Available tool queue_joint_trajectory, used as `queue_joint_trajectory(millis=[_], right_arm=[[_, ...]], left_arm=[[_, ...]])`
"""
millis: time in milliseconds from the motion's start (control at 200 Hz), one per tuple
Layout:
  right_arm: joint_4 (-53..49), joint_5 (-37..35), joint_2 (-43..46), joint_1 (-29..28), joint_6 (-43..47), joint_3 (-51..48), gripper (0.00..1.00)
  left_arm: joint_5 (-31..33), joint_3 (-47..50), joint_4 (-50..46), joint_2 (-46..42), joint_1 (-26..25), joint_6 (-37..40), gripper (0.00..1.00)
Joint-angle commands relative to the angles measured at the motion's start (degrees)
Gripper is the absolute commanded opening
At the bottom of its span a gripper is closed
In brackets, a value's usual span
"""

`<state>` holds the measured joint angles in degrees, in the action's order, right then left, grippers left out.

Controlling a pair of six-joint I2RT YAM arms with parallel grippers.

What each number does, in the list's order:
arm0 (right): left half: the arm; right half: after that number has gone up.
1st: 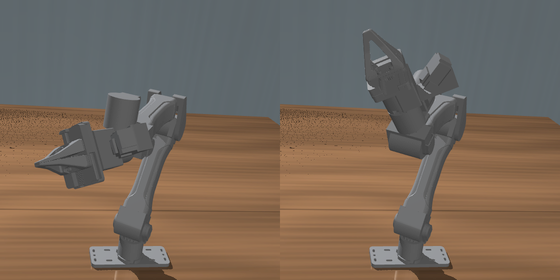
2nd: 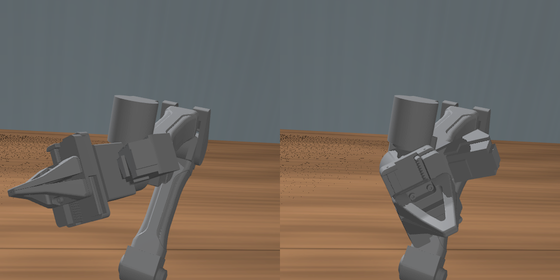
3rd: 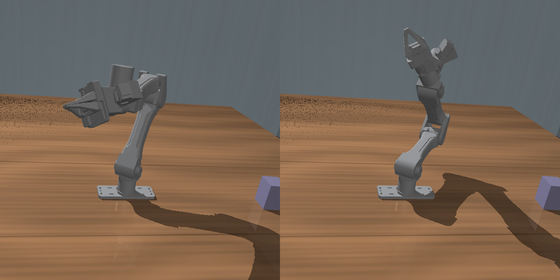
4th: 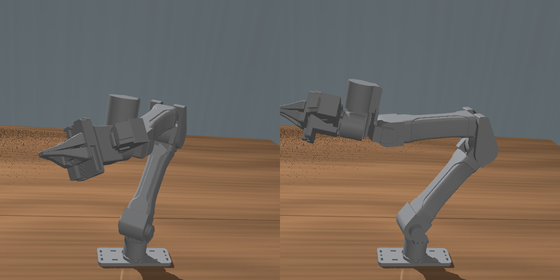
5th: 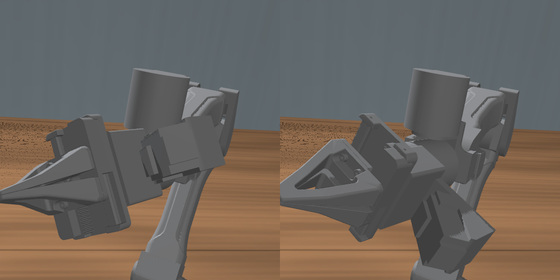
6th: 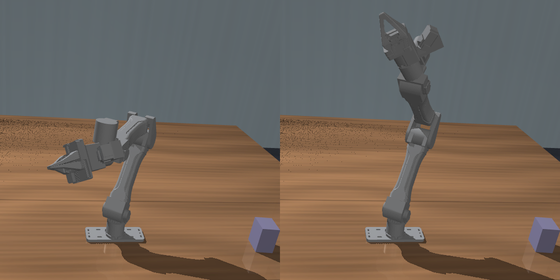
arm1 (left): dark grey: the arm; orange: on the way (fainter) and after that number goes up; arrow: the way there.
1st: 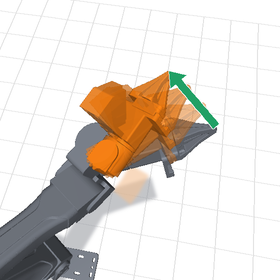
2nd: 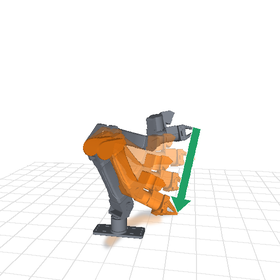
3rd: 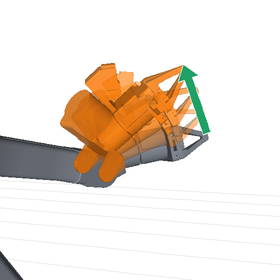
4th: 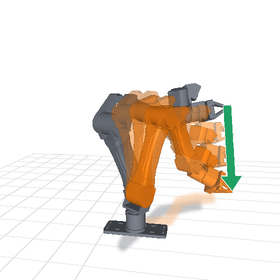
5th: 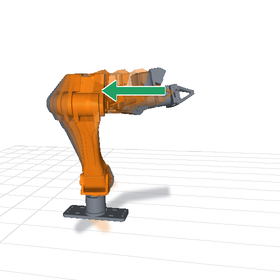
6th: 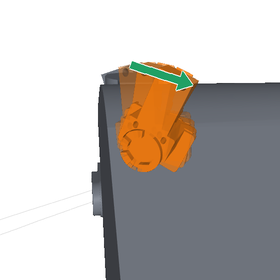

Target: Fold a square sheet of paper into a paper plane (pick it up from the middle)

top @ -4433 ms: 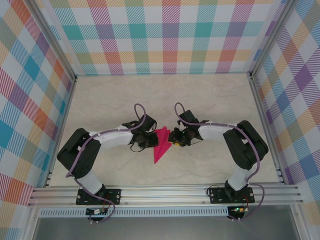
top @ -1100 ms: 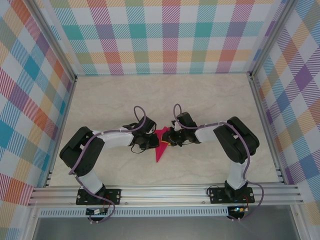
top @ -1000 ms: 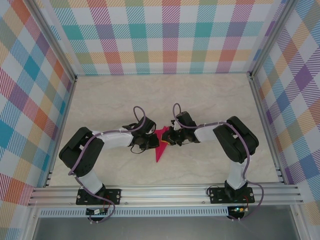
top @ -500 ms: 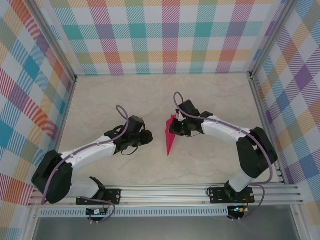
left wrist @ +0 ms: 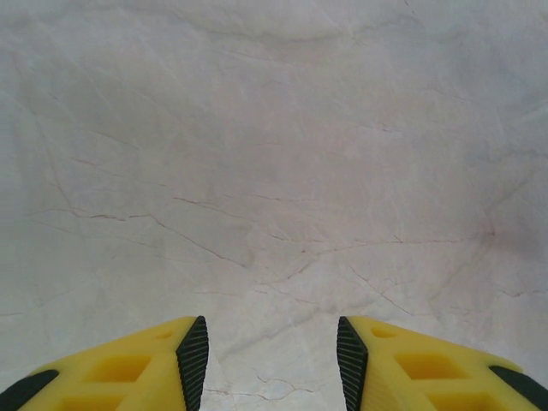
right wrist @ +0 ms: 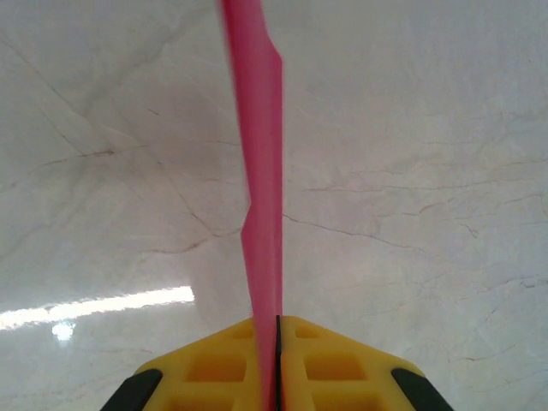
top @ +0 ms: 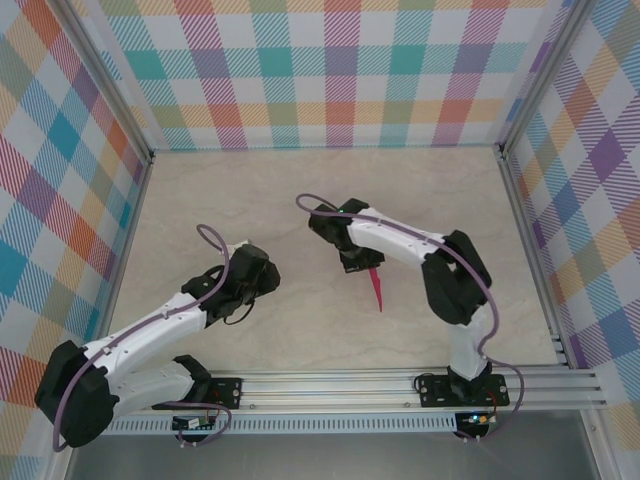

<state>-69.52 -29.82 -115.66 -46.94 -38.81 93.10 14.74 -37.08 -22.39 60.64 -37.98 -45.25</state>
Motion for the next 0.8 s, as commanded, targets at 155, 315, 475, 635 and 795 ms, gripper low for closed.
queue_joint_trajectory(millis=[155,315,475,635,795], right_arm=[[-5.4,7.5,-16.3,-5.3,-1.6,19.2,0.15],[3.8,18.3,-16.3,-6.1,1.8,19.8,0.37],[16.3,24.3,-5.3,-6.0,4.4,9.9,0.59],[28.5,28.0,9.4,-4.4,5.2,-4.8,0.73],[43.1,36.9,24.9,3.4,2.2,-23.9,0.92]], left_arm=[[3.3,1.9,-2.8,-3.4,1.0,-0.8,0.47],[3.2,1.9,-3.4,-4.1,1.0,-0.7,0.5],[1.5,1.3,-3.2,-3.0,1.2,-0.1,0.52],[-0.6,0.3,-2.3,-1.2,1.3,0.4,0.54],[-5.8,-1.6,-0.1,2.9,1.3,2.0,0.59]])
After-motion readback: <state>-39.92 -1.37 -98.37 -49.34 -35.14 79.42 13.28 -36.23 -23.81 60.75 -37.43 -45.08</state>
